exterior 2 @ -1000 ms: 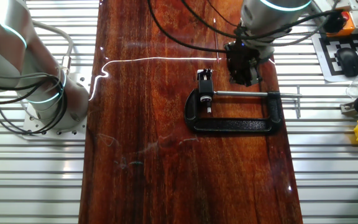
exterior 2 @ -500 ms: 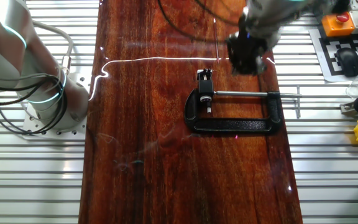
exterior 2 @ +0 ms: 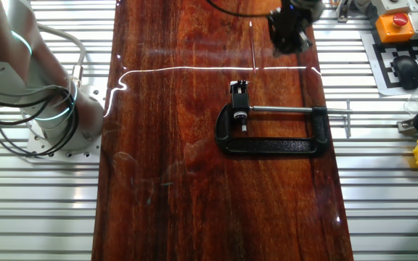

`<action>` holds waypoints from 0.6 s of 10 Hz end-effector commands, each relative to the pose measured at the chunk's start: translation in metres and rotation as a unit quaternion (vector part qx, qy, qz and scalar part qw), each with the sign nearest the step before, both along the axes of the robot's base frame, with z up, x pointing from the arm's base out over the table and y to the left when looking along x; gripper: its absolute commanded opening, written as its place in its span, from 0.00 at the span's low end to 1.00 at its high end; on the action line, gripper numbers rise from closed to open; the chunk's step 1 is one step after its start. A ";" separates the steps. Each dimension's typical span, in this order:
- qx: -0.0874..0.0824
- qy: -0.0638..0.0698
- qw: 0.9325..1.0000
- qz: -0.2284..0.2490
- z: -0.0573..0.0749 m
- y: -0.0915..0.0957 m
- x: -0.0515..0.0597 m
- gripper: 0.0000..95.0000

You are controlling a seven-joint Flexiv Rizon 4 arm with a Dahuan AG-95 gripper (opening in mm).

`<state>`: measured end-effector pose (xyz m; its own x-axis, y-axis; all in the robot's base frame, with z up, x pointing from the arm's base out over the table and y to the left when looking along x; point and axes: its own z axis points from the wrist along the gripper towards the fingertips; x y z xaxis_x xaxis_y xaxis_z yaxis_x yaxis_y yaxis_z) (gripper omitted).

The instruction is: Insert the pencil into the pencil sharpener

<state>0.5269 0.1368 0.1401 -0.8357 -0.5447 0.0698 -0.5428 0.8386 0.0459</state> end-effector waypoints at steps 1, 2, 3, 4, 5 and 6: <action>-0.017 -0.001 0.999 0.037 0.001 -0.001 -0.001 0.00; -0.022 0.000 0.997 0.073 0.001 -0.001 -0.001 0.00; -0.021 0.001 0.996 0.091 0.001 -0.001 -0.001 0.00; -0.017 0.008 0.992 0.128 0.001 -0.001 -0.001 0.00; -0.014 0.008 0.987 0.160 0.000 -0.001 -0.001 0.20; -0.012 0.009 0.983 0.184 -0.004 0.005 0.002 0.20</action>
